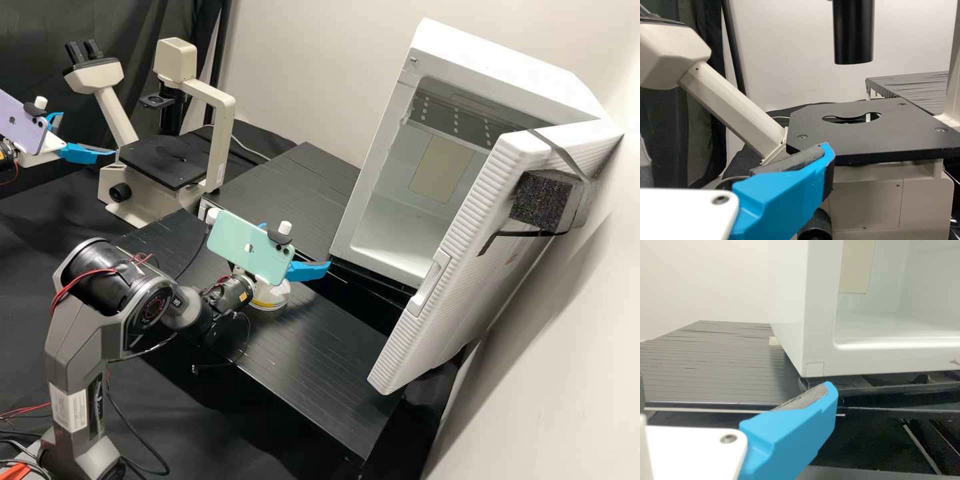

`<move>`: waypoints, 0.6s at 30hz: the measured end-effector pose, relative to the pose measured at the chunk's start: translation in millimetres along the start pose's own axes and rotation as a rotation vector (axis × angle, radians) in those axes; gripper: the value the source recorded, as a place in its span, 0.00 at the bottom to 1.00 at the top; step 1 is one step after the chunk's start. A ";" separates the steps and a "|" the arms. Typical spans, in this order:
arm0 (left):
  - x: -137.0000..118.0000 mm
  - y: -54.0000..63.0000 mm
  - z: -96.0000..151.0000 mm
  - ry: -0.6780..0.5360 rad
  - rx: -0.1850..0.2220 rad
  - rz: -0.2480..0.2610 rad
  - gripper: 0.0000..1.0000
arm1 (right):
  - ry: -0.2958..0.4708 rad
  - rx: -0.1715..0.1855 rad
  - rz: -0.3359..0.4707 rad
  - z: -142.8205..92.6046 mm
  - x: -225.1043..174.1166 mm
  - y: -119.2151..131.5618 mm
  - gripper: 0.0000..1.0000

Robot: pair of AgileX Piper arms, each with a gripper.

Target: Return the petri dish to the incubator.

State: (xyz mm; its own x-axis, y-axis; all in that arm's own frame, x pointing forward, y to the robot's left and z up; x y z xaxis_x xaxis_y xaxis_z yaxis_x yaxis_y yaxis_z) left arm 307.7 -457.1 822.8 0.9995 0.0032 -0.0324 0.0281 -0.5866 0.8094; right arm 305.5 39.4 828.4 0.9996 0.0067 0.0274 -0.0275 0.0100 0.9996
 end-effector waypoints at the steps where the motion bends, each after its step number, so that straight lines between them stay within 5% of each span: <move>1: 0.0 0.0 0.0 0.000 0.000 0.000 1.00 | 0.000 0.000 0.000 0.0 0.0 0.0 1.00; 10: 0.0 0.0 0.0 0.000 0.000 0.000 1.00 | -0.001 0.000 0.001 2.5 -6.4 -1.6 1.00; 18: 0.0 0.0 0.0 0.000 0.000 0.000 1.00 | 0.044 0.030 0.098 10.7 -68.8 10.2 1.00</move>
State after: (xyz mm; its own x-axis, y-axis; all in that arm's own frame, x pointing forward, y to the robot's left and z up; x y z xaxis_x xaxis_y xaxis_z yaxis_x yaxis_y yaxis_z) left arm 307.7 -457.1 822.8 0.9995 0.0032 -0.0324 0.0281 -0.5866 0.8094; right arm 236.5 28.3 836.8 0.9909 0.0498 0.1247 -0.1237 -0.0223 0.9921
